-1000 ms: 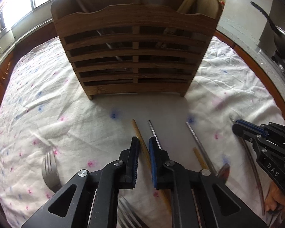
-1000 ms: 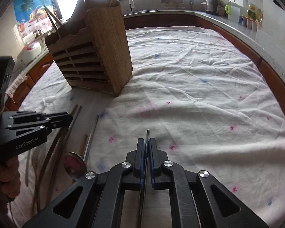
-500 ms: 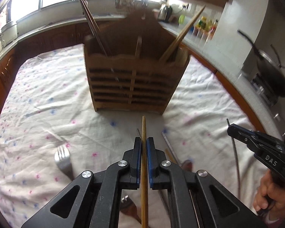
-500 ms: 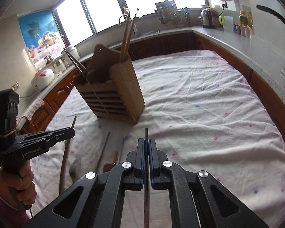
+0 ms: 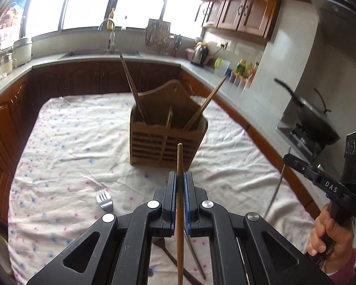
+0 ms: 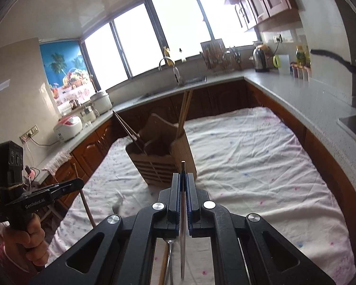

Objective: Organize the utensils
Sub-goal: 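Lift both held chopsticks up and carry them over the wooden holder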

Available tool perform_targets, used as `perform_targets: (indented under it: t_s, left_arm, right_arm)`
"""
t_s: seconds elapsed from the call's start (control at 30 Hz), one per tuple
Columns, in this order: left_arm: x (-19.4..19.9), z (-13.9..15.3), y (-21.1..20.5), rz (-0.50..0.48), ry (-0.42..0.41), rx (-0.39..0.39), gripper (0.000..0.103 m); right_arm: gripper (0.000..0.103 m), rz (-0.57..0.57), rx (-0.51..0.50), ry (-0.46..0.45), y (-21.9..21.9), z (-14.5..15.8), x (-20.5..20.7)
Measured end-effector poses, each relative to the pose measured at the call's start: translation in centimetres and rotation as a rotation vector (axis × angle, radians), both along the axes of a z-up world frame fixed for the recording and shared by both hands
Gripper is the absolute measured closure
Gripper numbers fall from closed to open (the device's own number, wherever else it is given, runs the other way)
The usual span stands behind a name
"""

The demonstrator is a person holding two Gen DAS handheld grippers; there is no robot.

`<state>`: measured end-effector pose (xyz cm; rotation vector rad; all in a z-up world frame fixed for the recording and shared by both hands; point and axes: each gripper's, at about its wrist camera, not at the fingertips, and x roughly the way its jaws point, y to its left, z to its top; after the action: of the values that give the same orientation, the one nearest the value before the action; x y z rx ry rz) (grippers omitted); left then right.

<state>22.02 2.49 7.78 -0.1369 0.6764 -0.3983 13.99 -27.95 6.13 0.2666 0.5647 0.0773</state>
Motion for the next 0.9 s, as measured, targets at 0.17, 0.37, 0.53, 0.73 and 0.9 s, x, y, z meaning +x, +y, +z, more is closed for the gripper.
perform_targets:
  t_s: [0.17, 0.37, 0.53, 0.73, 0.9]
  left_arm:
    - [-2.1, 1.6, 1.4, 0.015, -0.051, -0.021, 0.099]
    - [-3.3, 2.7, 2.5, 0.042, -0.098, -0.049, 0.099]
    - [-3.6, 2.7, 2.7, 0.058, -0.129, -0.055, 0.099]
    - [-3.5, 2.4, 2.8, 0.072, -0.147, -0.067, 0.099]
    - [-3.0, 2.3, 3.1, 0.074, -0.151, -0.077, 0.099]
  right_arm:
    - [0.099, -0.004, -0.004, -0.057, 0.3, 1.9, -0.5]
    - [0.099, -0.002, -0.003, -0.079, 0.5, 2.9, -0.3]
    - [0.099, -0.002, -0.001, -0.082, 0.5, 2.9, -0.3]
    - [0.099, 0.000, -0.001, -0.083, 0.6, 2.9, -0.3]
    - [0.099, 0.003, -0.001, -0.088, 1.0, 3.1, 0.2]
